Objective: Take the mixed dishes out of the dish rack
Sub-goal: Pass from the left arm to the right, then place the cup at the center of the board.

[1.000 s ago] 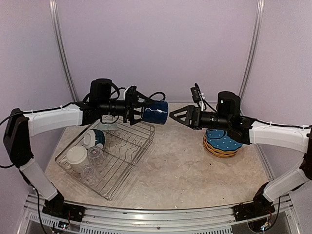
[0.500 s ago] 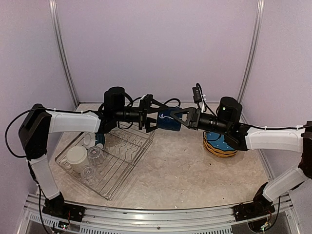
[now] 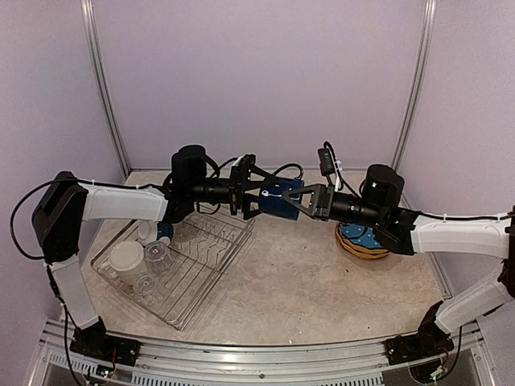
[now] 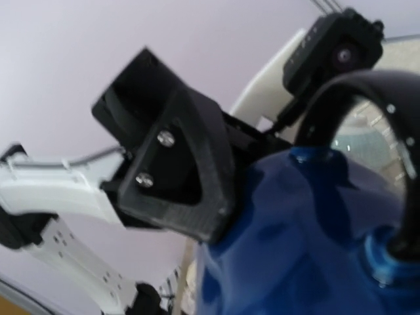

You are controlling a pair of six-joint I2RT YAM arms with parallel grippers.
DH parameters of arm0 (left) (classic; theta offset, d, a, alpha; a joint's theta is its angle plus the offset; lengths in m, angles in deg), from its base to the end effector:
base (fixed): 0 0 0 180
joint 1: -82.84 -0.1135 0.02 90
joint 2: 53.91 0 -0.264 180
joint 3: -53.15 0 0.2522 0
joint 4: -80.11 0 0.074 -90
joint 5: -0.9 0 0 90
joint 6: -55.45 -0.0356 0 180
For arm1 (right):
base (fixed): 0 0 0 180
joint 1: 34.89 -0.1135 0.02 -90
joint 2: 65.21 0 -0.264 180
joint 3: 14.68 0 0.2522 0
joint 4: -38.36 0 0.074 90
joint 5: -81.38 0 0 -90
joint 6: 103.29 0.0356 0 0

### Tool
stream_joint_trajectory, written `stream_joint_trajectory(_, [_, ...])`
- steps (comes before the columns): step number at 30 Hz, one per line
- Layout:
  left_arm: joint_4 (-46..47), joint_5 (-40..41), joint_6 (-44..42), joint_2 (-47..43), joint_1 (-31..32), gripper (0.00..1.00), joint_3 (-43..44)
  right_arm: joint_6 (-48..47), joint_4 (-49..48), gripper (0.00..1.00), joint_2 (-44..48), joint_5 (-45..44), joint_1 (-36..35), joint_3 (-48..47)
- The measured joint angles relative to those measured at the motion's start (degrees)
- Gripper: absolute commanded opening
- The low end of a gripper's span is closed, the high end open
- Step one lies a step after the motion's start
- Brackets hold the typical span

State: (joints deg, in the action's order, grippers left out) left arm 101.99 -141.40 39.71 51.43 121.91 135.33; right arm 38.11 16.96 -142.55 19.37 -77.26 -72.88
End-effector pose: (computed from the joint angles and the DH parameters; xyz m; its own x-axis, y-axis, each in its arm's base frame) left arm 0.3064 -0.2850 0.2668 -0.9668 0.0267 -0.2542 0.2545 0.0071 -0.9671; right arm 0.2146 0.2184 0.2925 -0.7177 0.2794 -0.6379 -0.6102 0.1891 0.7694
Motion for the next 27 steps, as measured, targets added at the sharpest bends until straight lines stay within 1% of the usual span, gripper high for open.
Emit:
stream_joint_trajectory(2, [-4.07, 0.11, -2.78, -1.49, 0.11, 0.99, -0.39, -1.79, 2.43, 0.0, 1.25, -0.2, -0.55, 0.2])
stream_joint_trajectory(4, [-10.23, 0.5, -6.45, -4.11, -0.98, 0.99, -1.51, -3.91, 7.45, 0.0, 3.8, -3.13, -0.28, 0.85])
stream_joint_trajectory(9, [-22.86, 5.07, -15.41, -11.23, -4.07, 0.99, -1.86, -7.52, 17.22, 0.0, 6.82, -9.14, 0.7, 1.81])
stream_joint_trajectory(13, [-30.99, 7.85, -21.29, -15.61, -4.42, 0.99, -0.39, -9.66, 25.57, 0.0, 7.91, -11.67, 0.7, 1.84])
stream_joint_trajectory(16, [-35.6, 9.05, -24.28, -16.96, -4.39, 0.99, 2.58, -10.88, 35.01, 0.0, 7.91, -13.14, 0.7, 0.72])
stream_joint_trajectory(20, [-40.11, 10.95, -24.63, -17.73, -4.17, 0.99, 7.76, -12.22, 49.13, 0.0, 7.39, -14.64, 0.31, -2.54])
stream_joint_trajectory(24, [-45.64, 14.51, -23.5, -17.75, -3.78, 0.99, 17.18, -13.09, 63.71, 0.0, 7.37, -18.01, -1.7, -6.19])
stream_joint_trajectory(27, [-47.3, 16.65, -21.66, -17.75, -3.58, 0.99, 24.39, -13.25, 72.74, 0.0, 7.3, -20.2, -2.27, -7.98])
